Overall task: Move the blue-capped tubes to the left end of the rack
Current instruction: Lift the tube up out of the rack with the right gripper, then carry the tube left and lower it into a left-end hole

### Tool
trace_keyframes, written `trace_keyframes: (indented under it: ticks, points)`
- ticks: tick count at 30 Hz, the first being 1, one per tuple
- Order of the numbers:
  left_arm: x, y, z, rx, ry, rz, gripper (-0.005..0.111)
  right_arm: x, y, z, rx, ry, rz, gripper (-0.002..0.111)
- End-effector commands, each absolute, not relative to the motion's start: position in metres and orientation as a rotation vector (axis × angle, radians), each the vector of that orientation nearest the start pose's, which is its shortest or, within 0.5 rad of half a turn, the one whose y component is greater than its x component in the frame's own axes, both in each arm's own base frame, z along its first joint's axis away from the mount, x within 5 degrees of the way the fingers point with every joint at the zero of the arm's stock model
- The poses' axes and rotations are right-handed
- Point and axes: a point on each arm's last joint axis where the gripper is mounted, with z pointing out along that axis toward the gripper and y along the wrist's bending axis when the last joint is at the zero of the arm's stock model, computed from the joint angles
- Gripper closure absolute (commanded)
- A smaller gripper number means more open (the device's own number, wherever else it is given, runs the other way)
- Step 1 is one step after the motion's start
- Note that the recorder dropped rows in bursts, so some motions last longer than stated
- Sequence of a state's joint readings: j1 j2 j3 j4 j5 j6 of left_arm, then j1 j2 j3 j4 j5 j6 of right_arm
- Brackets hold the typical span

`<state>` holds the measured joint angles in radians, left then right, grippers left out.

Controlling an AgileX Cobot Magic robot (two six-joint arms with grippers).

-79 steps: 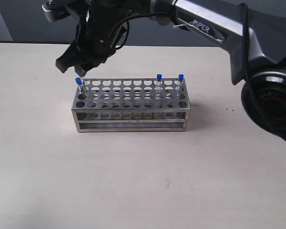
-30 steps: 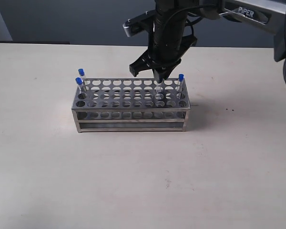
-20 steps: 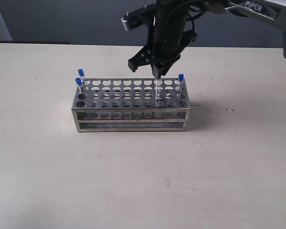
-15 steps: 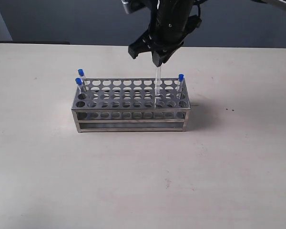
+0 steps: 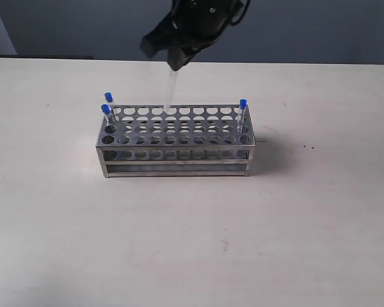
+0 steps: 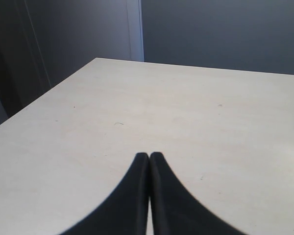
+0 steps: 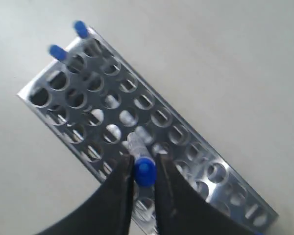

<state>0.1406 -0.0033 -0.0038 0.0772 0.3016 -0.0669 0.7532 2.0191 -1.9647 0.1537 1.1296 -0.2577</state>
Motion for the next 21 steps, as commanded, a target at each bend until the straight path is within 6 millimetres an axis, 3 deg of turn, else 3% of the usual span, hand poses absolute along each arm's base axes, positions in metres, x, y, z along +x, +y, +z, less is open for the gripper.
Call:
trace_keyframes:
  ticks: [1, 5, 9, 14, 21]
  points:
    - [0.054, 0.009, 0.187, -0.135, 1.77, 0.117, 0.106, 0.297, 0.342, 0.319, -1.362, 2.235, 0.429, 0.109]
    - [0.054, 0.009, 0.187, -0.135, 1.77, 0.117, 0.106, 0.285, 0.364, 0.314, -1.428, 2.128, 0.446, 0.109]
    - [0.054, 0.009, 0.187, -0.135, 1.77, 0.117, 0.106, 0.283, 0.377, 0.298, -1.451, 2.125, 0.454, 0.109]
    - [0.054, 0.009, 0.187, -0.135, 1.77, 0.117, 0.106, 0.287, 0.383, 0.278, -1.469, 2.164, 0.448, 0.109]
    - [0.054, 0.009, 0.187, -0.135, 1.77, 0.117, 0.106, 0.289, 0.386, 0.27, -1.465, 2.17, 0.452, 0.109]
